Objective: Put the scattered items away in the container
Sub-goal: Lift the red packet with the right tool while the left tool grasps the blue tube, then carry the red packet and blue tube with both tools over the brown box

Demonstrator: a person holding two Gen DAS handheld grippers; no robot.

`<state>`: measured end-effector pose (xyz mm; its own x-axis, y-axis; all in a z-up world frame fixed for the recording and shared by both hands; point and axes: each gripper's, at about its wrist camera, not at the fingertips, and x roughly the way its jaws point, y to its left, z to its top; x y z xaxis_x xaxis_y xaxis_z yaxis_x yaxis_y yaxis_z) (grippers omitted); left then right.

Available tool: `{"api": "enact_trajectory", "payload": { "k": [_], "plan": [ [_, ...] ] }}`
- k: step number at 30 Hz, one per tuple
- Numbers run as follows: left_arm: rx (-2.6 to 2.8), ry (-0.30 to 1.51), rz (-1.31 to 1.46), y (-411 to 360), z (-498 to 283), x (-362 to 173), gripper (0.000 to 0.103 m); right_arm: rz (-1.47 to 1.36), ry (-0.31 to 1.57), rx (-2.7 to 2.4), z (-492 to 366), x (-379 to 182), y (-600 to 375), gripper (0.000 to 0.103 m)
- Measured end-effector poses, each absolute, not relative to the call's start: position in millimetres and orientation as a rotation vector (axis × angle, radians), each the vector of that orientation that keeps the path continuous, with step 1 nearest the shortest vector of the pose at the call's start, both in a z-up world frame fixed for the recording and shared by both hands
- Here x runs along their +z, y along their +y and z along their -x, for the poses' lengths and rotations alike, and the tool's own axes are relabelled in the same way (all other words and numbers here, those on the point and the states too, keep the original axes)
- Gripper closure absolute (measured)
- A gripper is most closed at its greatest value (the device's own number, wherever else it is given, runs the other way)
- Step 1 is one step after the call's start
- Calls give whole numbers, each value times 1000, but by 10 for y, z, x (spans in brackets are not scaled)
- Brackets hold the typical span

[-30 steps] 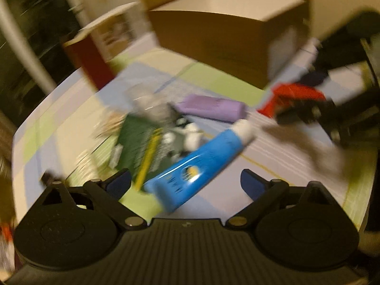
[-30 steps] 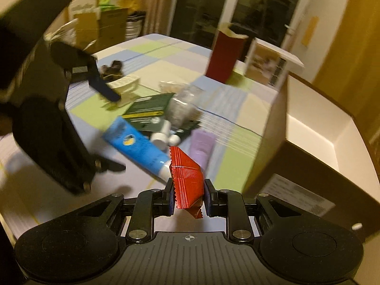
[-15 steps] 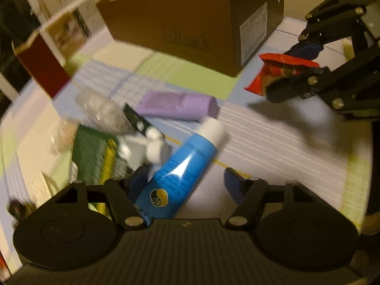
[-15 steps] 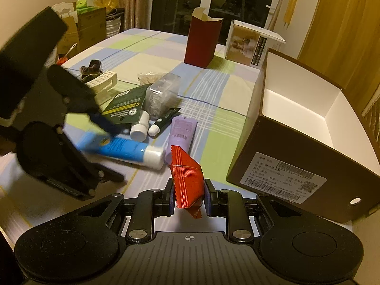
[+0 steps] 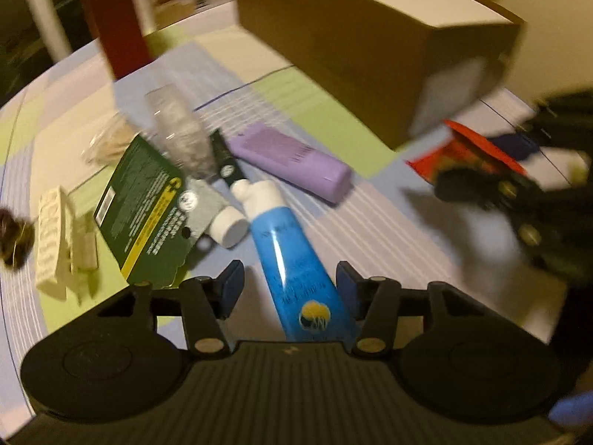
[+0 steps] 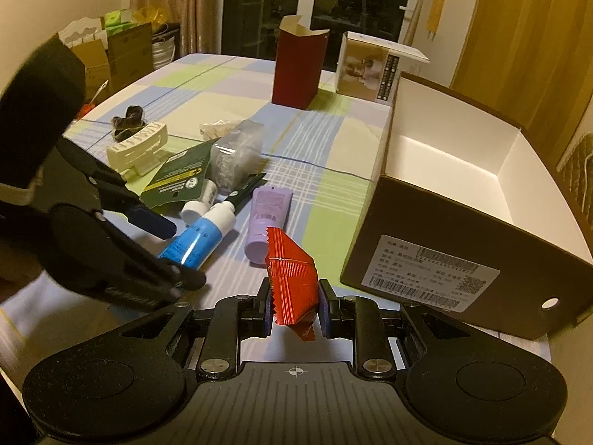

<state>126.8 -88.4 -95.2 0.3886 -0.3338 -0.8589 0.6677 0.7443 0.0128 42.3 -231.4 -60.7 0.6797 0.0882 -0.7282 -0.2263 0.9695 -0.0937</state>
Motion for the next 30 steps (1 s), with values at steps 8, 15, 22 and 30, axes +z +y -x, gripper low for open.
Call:
{"api": "enact_trajectory", "payload": {
  "k": [8, 15, 22, 30],
  "plan": [
    [-549, 952, -298, -943, -1365, -990, 74, 142, 809, 171, -446, -603, -2380, 77],
    [-539, 943, -333, -970, -1292, -962, 78, 121, 788, 160, -425, -539, -2431, 77],
    [-535, 909, -328, -949, -1093, -740, 78, 113, 740, 155, -371, -407, -2463, 77],
    [-567, 828, -318, -1055, -929, -249, 78, 83, 608, 112, -247, -21, -2586, 77]
  ]
}}
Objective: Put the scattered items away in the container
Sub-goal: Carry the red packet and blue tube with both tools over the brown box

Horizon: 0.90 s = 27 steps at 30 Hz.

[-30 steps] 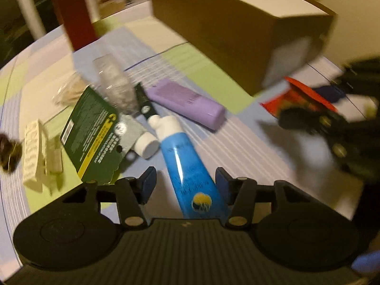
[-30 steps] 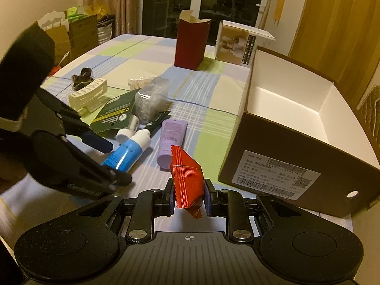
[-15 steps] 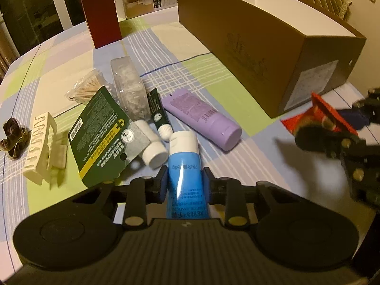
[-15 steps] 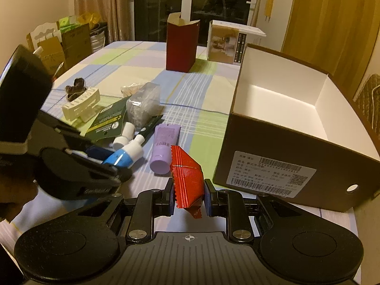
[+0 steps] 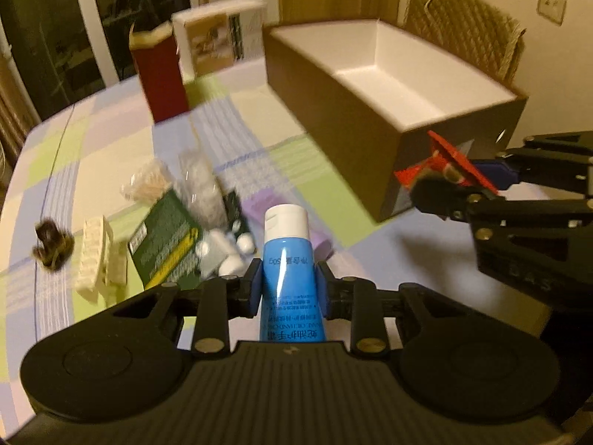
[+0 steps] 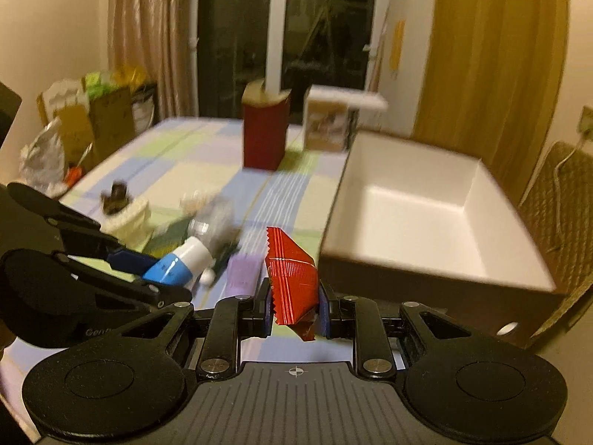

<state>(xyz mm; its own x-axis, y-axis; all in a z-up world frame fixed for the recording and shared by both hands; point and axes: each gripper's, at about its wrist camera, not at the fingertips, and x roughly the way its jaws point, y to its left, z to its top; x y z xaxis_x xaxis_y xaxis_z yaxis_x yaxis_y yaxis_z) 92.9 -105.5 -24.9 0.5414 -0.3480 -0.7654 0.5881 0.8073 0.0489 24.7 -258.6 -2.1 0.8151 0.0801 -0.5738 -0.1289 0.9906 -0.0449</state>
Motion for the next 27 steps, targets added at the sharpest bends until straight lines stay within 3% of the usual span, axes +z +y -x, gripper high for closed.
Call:
{"api": "enact_trajectory", "payload": {
  "k": [13, 27],
  "plan": [
    [-723, 605, -286, -1914, -1256, 646, 78, 16, 521, -94, -686, 468, -3607, 77],
    [-782, 653, -318, -2609, -1630, 236, 78, -61, 671, -121, -1059, 126, -4102, 77]
  ]
}}
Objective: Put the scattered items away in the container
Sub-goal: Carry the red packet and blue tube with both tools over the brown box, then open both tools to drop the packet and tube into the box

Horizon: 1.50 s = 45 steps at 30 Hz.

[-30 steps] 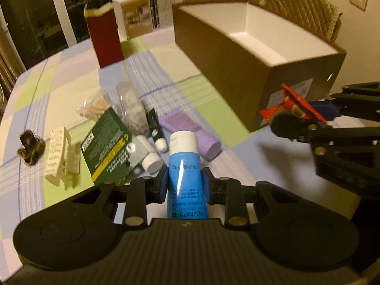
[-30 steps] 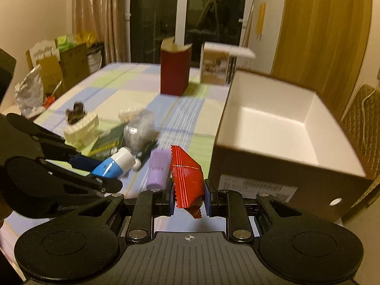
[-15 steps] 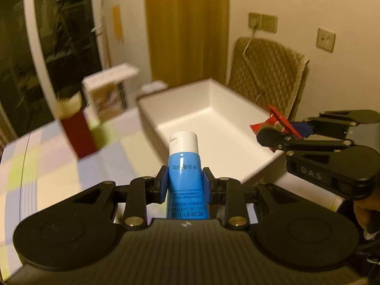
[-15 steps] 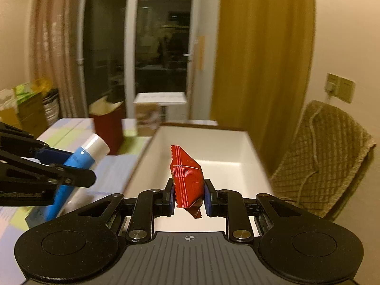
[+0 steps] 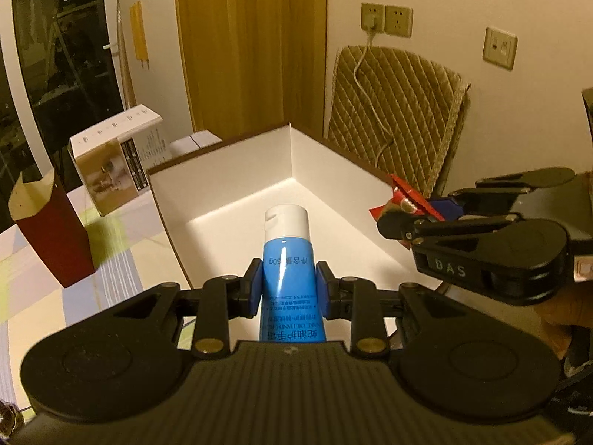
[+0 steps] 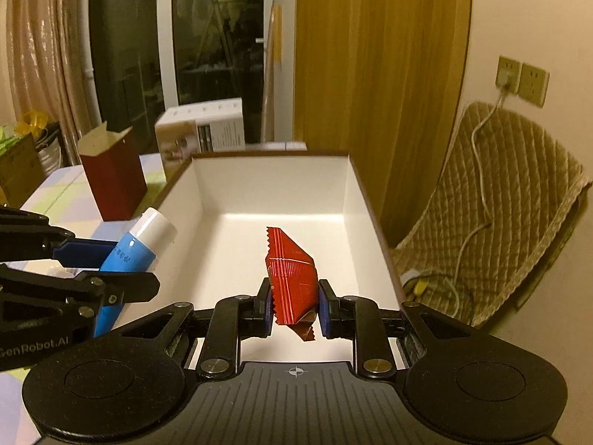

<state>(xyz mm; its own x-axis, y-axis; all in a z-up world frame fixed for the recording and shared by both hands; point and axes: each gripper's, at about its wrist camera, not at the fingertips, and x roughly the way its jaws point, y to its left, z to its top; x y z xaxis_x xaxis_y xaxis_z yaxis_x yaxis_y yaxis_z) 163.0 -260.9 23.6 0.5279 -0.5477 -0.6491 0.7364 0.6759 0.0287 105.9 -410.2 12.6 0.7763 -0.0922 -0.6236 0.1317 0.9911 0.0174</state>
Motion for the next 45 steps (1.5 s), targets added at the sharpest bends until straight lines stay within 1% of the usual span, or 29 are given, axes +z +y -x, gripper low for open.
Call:
{"api": "enact_trajectory", "payload": {
  "k": [12, 24, 27, 43, 45],
  "plan": [
    [-794, 671, -326, -2656, -1702, 46, 76, -105, 717, -126, -1180, -20, -4231, 77],
    [-756, 639, -302, -2515, -1674, 168, 76, -102, 713, -111, -1201, 8, -4180, 77],
    [-744, 633, -295, -2463, -1656, 184, 74, -100, 714, -104, -1212, 4, -4152, 77],
    [-716, 621, -278, -2312, -1658, 257, 74, -93, 709, -76, -1255, -15, -4035, 77],
    [-714, 622, -276, -2300, -1659, 254, 72, -92, 708, -70, -1262, -18, -4028, 76]
  ]
}}
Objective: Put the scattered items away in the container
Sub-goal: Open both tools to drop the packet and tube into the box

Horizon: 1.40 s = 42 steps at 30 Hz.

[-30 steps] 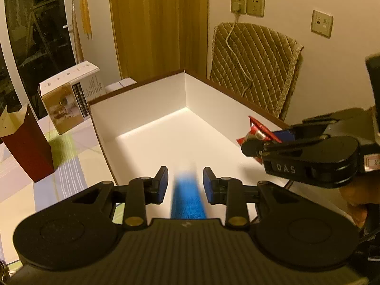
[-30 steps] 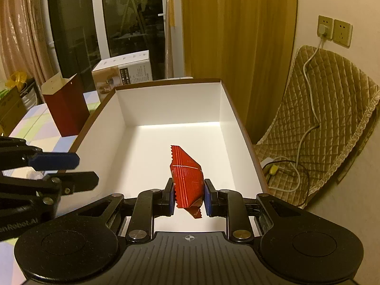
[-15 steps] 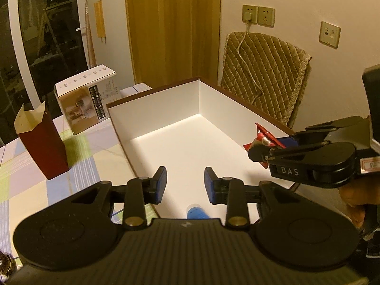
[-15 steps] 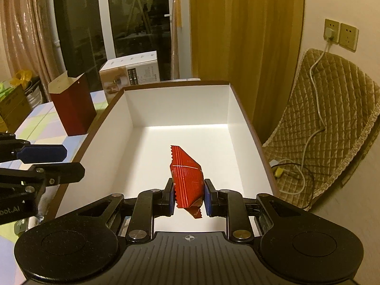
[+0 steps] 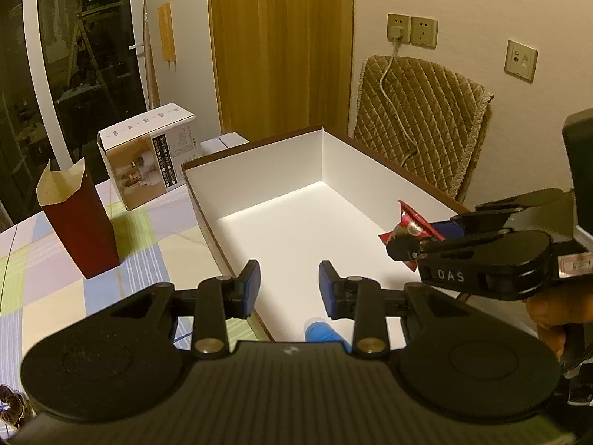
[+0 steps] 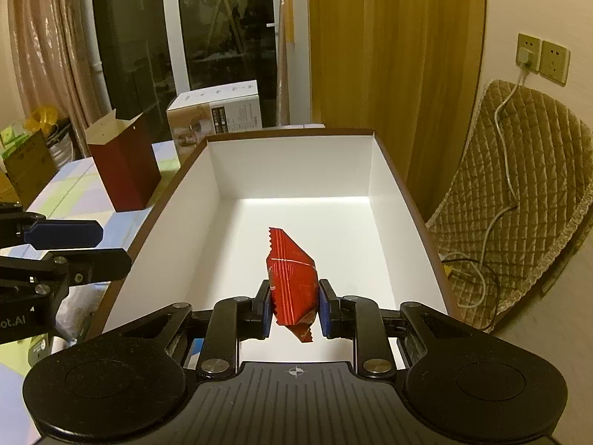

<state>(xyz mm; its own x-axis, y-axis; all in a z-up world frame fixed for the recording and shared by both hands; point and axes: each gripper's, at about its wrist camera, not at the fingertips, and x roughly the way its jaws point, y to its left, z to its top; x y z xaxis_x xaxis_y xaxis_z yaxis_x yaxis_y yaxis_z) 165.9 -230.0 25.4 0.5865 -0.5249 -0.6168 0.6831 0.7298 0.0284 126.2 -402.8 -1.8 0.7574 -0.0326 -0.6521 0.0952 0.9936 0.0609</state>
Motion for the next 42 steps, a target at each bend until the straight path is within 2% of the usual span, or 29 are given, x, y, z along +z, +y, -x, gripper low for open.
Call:
{"api": "enact_trajectory", "payload": {
  "k": [5, 6, 7, 8, 36, 40, 42],
  "plan": [
    [-710, 624, -273, -2274, -1654, 250, 71, -91, 712, -66, -1267, -22, -4018, 74],
    [-709, 624, -272, -2268, -1652, 253, 71, -91, 711, -69, -1265, -22, -4016, 42],
    [-708, 623, -271, -2262, -1653, 256, 71, -95, 697, -76, -1247, -13, -4020, 26],
    [-707, 624, -270, -2257, -1656, 258, 70, -103, 675, -77, -1220, 3, -4029, 17],
    [-685, 619, -272, -2161, -1517, 356, 67, -95, 659, -93, -1061, 218, -3995, 17],
    [-677, 617, -263, -2126, -1464, 408, 60, -88, 651, -95, -1020, 299, -3967, 17],
    [-675, 617, -257, -2101, -1435, 435, 54, -85, 648, -96, -1002, 343, -3949, 17]
  ]
}}
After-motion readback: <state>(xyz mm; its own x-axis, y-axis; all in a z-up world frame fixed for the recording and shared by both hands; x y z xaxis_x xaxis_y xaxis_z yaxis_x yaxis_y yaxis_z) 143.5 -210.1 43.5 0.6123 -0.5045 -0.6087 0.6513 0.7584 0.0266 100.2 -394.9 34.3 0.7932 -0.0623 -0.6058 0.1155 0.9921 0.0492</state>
